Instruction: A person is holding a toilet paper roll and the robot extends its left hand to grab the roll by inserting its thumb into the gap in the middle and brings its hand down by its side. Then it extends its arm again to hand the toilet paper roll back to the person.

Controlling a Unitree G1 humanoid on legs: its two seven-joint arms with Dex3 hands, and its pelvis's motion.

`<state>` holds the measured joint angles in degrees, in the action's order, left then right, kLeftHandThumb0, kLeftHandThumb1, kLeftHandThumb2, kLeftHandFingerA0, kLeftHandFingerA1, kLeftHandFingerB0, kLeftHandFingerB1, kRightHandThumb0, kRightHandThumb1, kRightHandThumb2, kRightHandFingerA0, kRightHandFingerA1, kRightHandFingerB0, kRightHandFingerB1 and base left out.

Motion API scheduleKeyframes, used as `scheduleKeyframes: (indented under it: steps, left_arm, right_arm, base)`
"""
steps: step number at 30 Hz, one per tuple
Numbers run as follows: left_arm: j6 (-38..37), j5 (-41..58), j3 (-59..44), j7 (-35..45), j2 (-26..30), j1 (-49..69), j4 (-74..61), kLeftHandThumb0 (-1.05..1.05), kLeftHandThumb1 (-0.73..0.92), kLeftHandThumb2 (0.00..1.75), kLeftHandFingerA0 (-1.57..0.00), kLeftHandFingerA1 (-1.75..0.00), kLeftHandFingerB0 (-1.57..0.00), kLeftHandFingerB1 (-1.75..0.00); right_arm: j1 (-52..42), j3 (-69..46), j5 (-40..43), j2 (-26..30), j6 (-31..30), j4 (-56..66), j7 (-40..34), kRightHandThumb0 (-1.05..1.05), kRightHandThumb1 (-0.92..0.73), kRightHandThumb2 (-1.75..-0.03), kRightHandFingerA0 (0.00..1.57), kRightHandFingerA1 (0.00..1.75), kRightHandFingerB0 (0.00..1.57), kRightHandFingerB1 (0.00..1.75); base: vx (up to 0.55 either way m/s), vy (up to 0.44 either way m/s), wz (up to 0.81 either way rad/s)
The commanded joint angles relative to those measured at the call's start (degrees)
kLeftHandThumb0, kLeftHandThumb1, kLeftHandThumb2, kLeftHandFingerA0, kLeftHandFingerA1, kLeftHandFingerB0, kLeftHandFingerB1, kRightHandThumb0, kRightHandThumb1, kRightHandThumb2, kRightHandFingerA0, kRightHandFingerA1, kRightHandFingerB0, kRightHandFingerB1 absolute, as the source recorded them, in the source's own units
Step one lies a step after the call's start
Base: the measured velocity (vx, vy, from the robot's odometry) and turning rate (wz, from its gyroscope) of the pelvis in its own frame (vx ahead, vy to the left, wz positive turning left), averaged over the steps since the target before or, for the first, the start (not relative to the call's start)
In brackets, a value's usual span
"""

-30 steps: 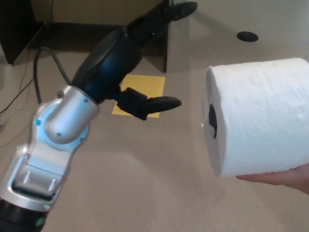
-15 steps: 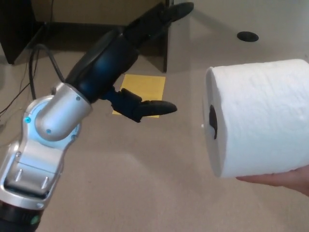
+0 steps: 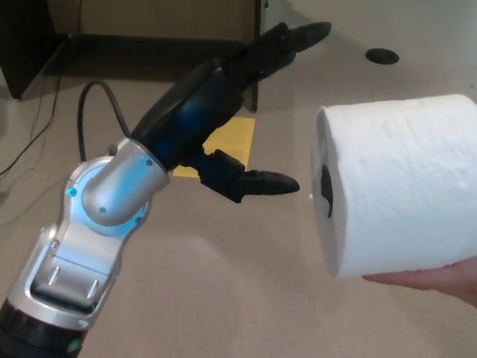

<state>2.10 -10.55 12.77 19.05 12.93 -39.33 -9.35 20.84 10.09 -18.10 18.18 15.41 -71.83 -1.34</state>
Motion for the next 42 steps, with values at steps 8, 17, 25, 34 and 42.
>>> scheduleKeyframes:
  steps: [8, 17, 25, 34, 42]
  left_arm:
    - [1.88, -1.17, 1.31, 0.62, -1.16, -1.89, 0.22, -0.54, 0.37, 0.52, -0.15, -0.31, -0.01, -0.24]
    - [1.32, -2.58, 2.09, 0.00, -2.03, -3.48, 0.20, -0.61, 0.39, 0.52, -0.18, -0.33, -0.01, -0.25]
    - [3.33, -3.15, 2.86, 0.30, -3.39, -4.57, -0.04, -0.58, 0.37, 0.54, -0.17, -0.35, 0.00, -0.22]
    - [1.48, -3.47, 3.35, 0.44, -4.35, -5.63, 1.36, -0.58, 0.39, 0.53, -0.16, -0.34, 0.00, -0.22]
    - [1.90, -3.46, 4.67, -0.41, -7.63, -5.31, 2.09, -0.49, 0.36, 0.52, -0.18, -0.31, -0.04, -0.24]
  right_arm:
    - [0.07, -0.38, 0.28, 0.23, -0.48, -0.11, 0.09, -0.37, -0.66, -0.59, 0.66, 0.77, 0.42, 0.39]
    - [0.10, -0.02, -0.12, 0.38, -0.35, -0.09, 0.05, -0.38, -0.66, -0.59, 0.67, 0.75, 0.43, 0.40]
    - [0.41, -0.17, 0.06, 0.22, -1.02, -0.21, 0.19, -0.37, -0.66, -0.59, 0.68, 0.75, 0.43, 0.38]
    - [0.56, -0.41, 0.29, 0.22, -1.10, -0.29, 0.41, -0.37, -0.66, -0.59, 0.68, 0.75, 0.42, 0.38]
    - [0.24, 0.07, -0.15, 0.15, -0.77, -0.22, 0.15, -0.37, -0.67, -0.60, 0.66, 0.70, 0.43, 0.39]
  base:
    - [0.00, 0.000, 0.00]
    - [0.00, 0.000, 0.00]
    - [0.00, 0.000, 0.00]
    - [0.00, 0.000, 0.00]
    - [0.00, 0.000, 0.00]
